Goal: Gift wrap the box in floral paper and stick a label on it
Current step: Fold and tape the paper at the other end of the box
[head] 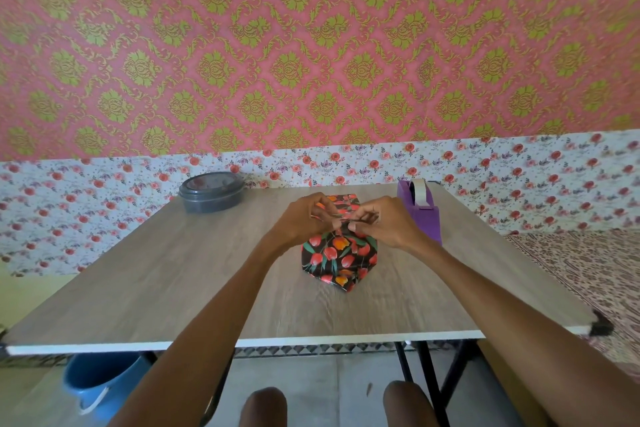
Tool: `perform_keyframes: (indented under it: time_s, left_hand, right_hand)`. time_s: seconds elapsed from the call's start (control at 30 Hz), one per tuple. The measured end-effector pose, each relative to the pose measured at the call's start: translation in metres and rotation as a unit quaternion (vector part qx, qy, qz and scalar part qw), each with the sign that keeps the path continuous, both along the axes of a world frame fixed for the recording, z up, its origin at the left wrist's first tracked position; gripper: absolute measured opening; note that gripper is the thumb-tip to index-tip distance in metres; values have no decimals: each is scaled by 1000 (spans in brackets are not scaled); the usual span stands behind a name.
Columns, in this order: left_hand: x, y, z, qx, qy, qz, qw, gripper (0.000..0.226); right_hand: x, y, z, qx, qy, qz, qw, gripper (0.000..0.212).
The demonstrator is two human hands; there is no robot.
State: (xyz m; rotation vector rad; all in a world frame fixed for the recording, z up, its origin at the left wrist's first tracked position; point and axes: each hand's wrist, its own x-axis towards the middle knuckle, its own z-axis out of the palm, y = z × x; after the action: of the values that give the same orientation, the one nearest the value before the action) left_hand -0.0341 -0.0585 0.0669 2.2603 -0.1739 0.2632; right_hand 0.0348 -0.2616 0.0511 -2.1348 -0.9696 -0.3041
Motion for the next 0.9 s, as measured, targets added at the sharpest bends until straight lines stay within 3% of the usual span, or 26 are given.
perform_keyframes:
  time_s: [0.17, 0.33, 0.47, 0.6, 0.67, 0.8, 0.9]
  left_hand:
    - [5, -3, -4, 144, -78, 4, 987, 24]
    - [-1, -5, -6, 183, -108, 14, 977, 20]
    - [-14, -9, -14, 158, -149, 16, 976, 21]
    - [-20, -10, -27, 130, -123, 36, 983, 56]
    - [-19, -10, -36, 166, -136, 57, 975, 69]
    - [-15, -9, -51, 234, -222, 57, 945, 34]
    - [-16, -10, -61, 268, -255, 53, 928, 27]
  right_hand:
    - [-2, -3, -3, 8, -4, 4, 1000, 15]
    - [-3, -5, -5, -26, -26, 6, 999, 34]
    - [-1, -4, -9, -55, -88, -11, 995, 23]
    - [-2, -3, -14, -47, -115, -2, 992, 16]
    - [-5, -3, -15, -56, -152, 5, 987, 14]
    - [-13, -5, -23, -114, -287, 30, 951, 23]
    - [-21, -7, -32, -156, -394, 52, 904, 26]
